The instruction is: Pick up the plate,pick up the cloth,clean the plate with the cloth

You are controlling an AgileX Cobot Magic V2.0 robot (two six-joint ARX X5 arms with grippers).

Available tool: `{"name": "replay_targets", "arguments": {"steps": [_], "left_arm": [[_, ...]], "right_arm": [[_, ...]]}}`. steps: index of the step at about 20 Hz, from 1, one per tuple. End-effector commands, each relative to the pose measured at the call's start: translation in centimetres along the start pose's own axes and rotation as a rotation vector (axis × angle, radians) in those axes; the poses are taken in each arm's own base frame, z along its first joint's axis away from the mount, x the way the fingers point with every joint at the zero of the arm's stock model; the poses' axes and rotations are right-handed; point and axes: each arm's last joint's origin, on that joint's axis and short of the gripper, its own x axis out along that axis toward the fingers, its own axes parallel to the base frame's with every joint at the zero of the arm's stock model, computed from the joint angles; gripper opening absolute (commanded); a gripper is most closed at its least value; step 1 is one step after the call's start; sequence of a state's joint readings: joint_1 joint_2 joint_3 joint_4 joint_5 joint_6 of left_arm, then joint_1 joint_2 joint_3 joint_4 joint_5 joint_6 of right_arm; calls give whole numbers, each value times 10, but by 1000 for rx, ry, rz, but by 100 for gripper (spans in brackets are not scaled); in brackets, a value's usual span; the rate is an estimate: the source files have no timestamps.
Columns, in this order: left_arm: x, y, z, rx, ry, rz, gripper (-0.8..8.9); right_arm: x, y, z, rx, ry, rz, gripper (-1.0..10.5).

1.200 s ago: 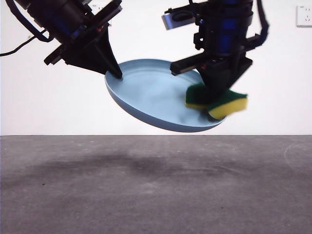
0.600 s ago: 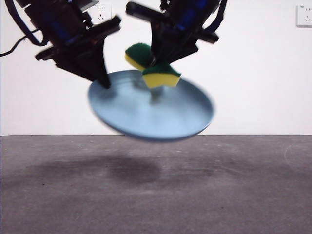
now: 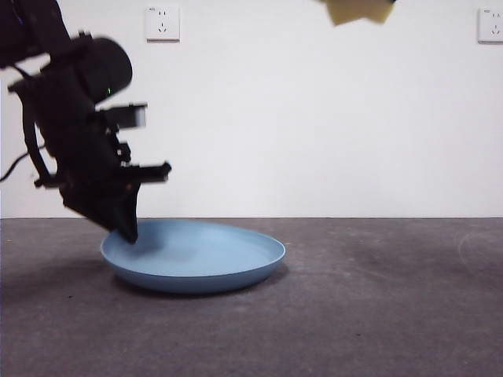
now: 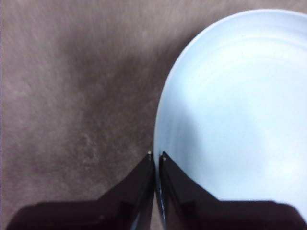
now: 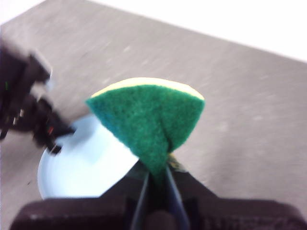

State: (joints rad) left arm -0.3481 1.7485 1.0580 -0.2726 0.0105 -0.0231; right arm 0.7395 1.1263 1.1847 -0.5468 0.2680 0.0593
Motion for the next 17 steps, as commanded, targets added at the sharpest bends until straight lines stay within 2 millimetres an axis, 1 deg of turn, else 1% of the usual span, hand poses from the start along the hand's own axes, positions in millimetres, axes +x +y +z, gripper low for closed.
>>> {"name": "replay_targets", "arguments": {"steps": [1,3,4,7,9,12,15,17], "left_arm": [[14,1,-8,17,57,12,104],[14,1,-8,14,54,10,337],[14,1,-8,2,53,11,387],[8,1,-6,-42,43,11,384],[-1,0,-2,-57,15,5,384],[-26,-5,7,-47,-62,-9,383],[-58,-10,15,-37,-161,-24,382],[-81,-13,19,-32,-226,-35,382]], "right_arm": [[-4,-2,-1,12,-5,-31,-16],[-4,-4,-2,9,0,-66,-16],[-3,-5,-2,10,5,-89,-16],[8,-7,-4,9,36,-112,-16],[16,-7,-6,8,60,-119,-16],[37,-12,-11,20,119,-140,-16],[62,-18,-20,24,194,-178,-16],[82,-23,-28,43,258,-189,-16]]}}
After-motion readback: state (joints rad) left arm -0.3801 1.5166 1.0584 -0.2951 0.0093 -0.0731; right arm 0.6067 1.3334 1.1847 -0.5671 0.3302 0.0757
